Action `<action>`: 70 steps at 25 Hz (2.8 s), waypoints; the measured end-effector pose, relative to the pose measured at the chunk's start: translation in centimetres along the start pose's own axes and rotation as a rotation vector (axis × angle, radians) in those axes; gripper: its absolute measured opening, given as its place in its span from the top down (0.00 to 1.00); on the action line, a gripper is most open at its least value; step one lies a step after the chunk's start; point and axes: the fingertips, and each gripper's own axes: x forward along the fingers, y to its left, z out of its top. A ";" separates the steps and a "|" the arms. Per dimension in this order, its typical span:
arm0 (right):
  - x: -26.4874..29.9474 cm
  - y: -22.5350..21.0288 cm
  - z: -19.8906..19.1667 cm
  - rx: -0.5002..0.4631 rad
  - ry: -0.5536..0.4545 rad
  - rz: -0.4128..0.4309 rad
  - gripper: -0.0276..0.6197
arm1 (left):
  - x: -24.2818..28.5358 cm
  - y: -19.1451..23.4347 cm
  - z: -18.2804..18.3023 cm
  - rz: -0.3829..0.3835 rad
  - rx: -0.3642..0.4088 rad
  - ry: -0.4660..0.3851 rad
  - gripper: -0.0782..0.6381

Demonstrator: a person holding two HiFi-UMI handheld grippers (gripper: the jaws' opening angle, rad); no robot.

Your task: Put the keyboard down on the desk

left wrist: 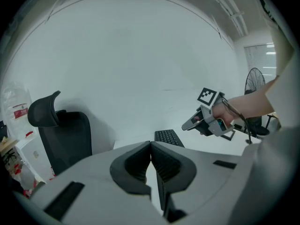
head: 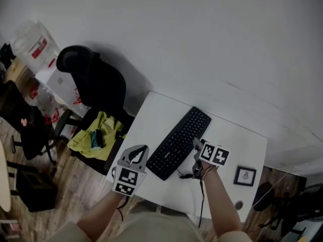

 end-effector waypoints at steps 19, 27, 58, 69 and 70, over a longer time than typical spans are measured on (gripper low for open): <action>-24.2 16.2 8.4 -0.571 -0.512 0.286 0.87 | -9.8 -2.4 13.9 0.032 0.078 -0.315 0.86; -31.1 19.5 8.9 -0.631 -0.661 0.358 0.89 | -14.0 -4.0 17.7 0.028 0.127 -0.399 0.86; -27.5 19.1 0.3 -0.712 -0.513 0.351 0.92 | -14.6 -5.9 12.1 0.034 0.055 -0.313 0.86; -27.9 18.6 1.2 -0.698 -0.545 0.321 0.92 | -14.5 -5.8 11.9 0.023 0.055 -0.307 0.86; -27.9 18.6 1.3 -0.699 -0.546 0.321 0.92 | -14.5 -5.8 11.9 0.022 0.055 -0.306 0.86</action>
